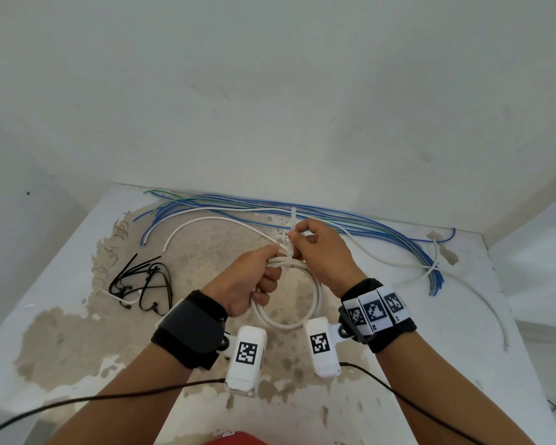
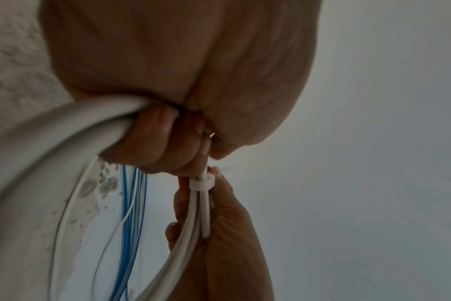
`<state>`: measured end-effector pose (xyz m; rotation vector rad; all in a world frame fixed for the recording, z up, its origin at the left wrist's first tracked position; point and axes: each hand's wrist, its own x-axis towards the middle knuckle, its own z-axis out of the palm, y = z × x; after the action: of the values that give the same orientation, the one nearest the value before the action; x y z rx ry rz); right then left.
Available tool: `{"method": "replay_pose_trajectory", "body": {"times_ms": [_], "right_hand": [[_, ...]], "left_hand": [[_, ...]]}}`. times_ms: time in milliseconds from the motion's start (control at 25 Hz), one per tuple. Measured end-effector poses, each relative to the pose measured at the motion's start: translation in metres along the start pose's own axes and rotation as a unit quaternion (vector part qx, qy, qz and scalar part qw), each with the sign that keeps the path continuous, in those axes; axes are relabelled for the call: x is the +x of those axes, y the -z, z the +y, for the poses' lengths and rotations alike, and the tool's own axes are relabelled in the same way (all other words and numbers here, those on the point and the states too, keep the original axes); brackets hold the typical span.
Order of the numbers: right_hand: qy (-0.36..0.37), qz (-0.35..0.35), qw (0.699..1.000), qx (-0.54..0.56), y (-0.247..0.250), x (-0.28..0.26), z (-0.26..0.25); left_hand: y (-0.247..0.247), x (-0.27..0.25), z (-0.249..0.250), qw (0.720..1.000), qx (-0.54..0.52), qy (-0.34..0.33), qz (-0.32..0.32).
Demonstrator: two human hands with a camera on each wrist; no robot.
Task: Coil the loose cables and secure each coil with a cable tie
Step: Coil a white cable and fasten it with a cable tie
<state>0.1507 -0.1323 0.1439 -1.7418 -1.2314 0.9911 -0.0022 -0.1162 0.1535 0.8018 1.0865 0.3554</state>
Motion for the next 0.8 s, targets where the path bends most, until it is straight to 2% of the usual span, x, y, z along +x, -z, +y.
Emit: {"method": "replay_pose_trajectory", "body": {"times_ms": [160, 320, 600, 680, 800], "right_hand": [[-0.002, -0.014, 0.999, 0.032, 0.002, 0.002, -0.001], [-0.018, -0.018, 0.995, 0.098, 0.005, 0.007, -0.005], [0.002, 0.023, 0.994, 0.11, 0.003, 0.003, -0.017], [-0.018, 0.02, 0.987, 0.161, 0.003, 0.005, -0.02], [-0.068, 0.0, 0.966, 0.248, 0.001, 0.008, -0.024]], "left_hand": [[-0.002, -0.002, 0.001, 0.995, 0.095, -0.037, 0.02], [-0.001, 0.0, 0.001, 0.993, 0.106, -0.055, 0.02], [0.001, 0.003, -0.001, 0.973, 0.183, -0.135, 0.043], [0.001, 0.003, 0.0, 0.972, 0.184, -0.142, 0.036], [0.003, 0.007, 0.003, 0.979, 0.164, -0.119, 0.017]]}}
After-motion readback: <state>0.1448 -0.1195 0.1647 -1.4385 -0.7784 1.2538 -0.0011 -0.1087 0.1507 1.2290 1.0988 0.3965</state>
